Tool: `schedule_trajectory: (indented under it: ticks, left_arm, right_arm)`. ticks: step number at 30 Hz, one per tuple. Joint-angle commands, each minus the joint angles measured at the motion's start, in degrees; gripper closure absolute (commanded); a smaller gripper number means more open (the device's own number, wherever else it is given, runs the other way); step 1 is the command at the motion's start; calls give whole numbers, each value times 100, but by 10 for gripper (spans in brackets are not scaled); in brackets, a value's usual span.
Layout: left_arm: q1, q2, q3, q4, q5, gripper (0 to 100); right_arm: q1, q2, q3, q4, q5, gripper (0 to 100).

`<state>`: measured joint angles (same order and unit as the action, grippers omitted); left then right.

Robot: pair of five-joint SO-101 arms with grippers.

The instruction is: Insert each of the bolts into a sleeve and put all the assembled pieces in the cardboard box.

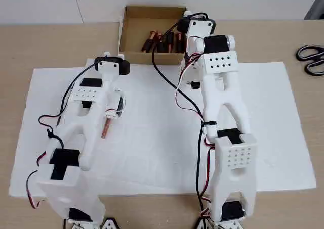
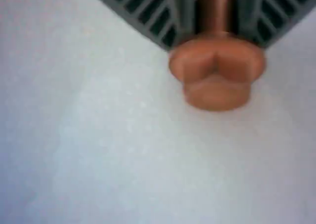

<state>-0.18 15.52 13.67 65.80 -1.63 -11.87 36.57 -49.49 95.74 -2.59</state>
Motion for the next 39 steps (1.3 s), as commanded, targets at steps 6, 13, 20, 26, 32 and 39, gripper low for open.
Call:
schedule_trajectory:
  ticks: [6, 13, 20, 26, 32, 39]
  left_arm:
    - [220, -88, -154, 114, 44, 994]
    - [264, -97, -1710, 1503, 167, 994]
    - [264, -97, -3732, 3218, 149, 994]
    - [264, -659, -4549, 3481, 149, 994]
    - [299, -2444, -3987, 3455, -229, 994]
    - [308, -3701, -2914, 3420, -79, 994]
  right_arm:
    - [13, -497, -281, 57, 53, 995]
    - [13, -558, -308, 48, 53, 995]
    - [31, -1886, -308, 48, 53, 995]
    - [40, -2958, -299, 48, 545, 995]
    - [22, -4022, -114, 66, 1152, 995]
    - [48, -5314, 1310, 66, 1152, 995]
